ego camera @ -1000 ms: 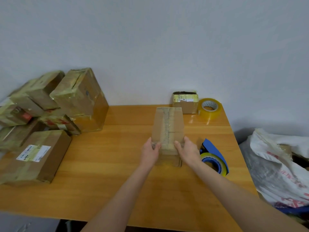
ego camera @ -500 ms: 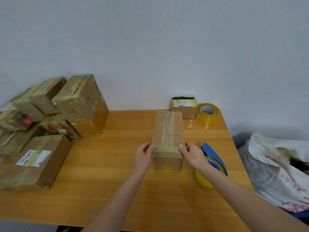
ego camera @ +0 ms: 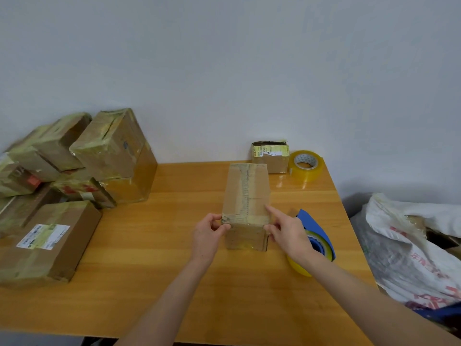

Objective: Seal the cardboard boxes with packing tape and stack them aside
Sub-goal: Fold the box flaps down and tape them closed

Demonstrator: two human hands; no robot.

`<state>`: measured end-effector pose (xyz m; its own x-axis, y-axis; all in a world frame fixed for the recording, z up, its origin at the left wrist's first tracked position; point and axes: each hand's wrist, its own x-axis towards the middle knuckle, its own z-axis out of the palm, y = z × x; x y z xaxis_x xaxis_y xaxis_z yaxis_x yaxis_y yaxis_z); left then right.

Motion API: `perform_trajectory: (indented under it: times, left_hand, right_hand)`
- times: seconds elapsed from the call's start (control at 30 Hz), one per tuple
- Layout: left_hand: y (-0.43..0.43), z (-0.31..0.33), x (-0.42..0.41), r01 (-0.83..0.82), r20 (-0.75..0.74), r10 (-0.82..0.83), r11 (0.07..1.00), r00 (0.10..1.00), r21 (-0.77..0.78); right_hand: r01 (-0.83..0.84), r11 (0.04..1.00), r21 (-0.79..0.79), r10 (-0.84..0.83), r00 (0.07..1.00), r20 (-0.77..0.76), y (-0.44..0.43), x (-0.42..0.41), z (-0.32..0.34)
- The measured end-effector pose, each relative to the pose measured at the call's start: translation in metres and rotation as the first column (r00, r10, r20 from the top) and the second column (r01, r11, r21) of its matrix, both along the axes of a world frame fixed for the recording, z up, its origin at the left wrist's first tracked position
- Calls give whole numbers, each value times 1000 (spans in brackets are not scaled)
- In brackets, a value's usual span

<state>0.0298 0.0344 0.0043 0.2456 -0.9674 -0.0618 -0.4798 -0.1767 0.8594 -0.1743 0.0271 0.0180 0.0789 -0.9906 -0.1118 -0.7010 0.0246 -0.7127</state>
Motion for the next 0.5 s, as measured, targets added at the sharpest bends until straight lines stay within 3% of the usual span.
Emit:
perform_trajectory:
  times: [0.17, 0.33, 0.4, 0.5]
  left_hand:
    - [-2, 0, -5, 9, 138, -6, 1000, 990, -17]
    - [-8, 2, -12, 65, 337, -56, 998, 940, -15]
    - [-13, 5, -18, 88, 352, -98, 995, 931, 42]
    - [-18, 8, -21, 46, 266, -62, 997, 962, 65]
  right_hand:
    - [-72, 996, -49, 58, 968, -245, -4, 0, 3]
    - [-97, 994, -58, 53, 852, -521, -9, 10, 10]
    - [-74, 995, -61, 31, 851, -525, -12, 11, 8]
    - [-69, 997, -27, 52, 910, -410, -18, 10, 3]
